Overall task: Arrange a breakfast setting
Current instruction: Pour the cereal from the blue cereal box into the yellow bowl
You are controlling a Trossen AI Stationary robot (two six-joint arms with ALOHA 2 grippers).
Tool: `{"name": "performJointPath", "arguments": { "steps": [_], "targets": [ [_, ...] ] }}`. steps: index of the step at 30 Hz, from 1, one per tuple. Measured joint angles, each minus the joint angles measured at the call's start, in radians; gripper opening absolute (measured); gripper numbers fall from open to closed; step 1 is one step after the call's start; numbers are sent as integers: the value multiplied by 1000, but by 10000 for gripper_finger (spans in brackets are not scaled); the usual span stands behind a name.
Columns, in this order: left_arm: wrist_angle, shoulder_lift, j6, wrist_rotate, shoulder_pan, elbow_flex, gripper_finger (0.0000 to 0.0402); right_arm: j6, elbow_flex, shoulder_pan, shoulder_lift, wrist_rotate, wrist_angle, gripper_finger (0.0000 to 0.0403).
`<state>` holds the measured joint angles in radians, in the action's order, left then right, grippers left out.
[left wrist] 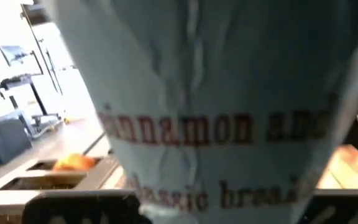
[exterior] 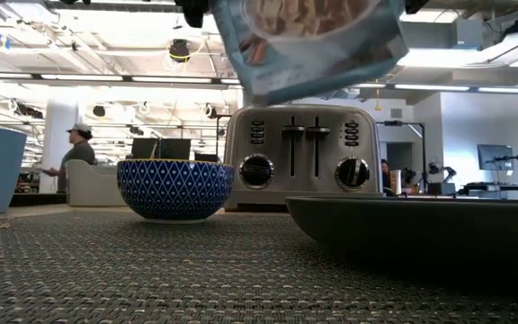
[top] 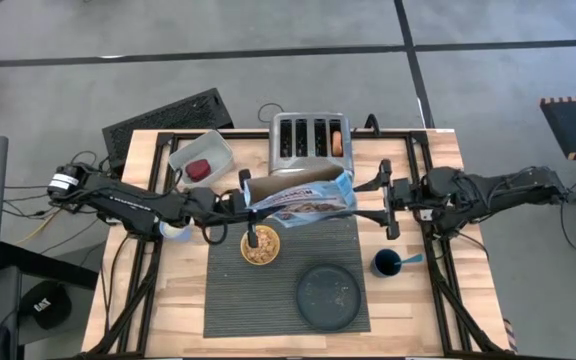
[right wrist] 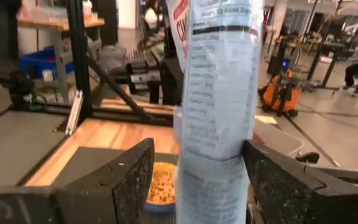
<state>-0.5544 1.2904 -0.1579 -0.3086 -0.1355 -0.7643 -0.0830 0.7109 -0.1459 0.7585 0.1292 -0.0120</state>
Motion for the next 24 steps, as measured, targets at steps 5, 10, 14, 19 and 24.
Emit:
{"name": "performJointPath", "arguments": {
  "steps": [5,10,14,19,24],
  "targets": [
    [46,17,26,-29,5,0,14,-2,0,1,68,19,20,276],
    [76,18,31,1,11,0,13,-4,-1,19,124,56,53,276],
    [82,19,31,1,3,0,13,-3,-1,17,137,85,59,276],
    [88,19,14,8,-12,0,13,-5,-1,3,95,101,44,276],
    [110,23,13,7,-14,0,12,-35,1,-20,53,91,59,276]
  ]
}}
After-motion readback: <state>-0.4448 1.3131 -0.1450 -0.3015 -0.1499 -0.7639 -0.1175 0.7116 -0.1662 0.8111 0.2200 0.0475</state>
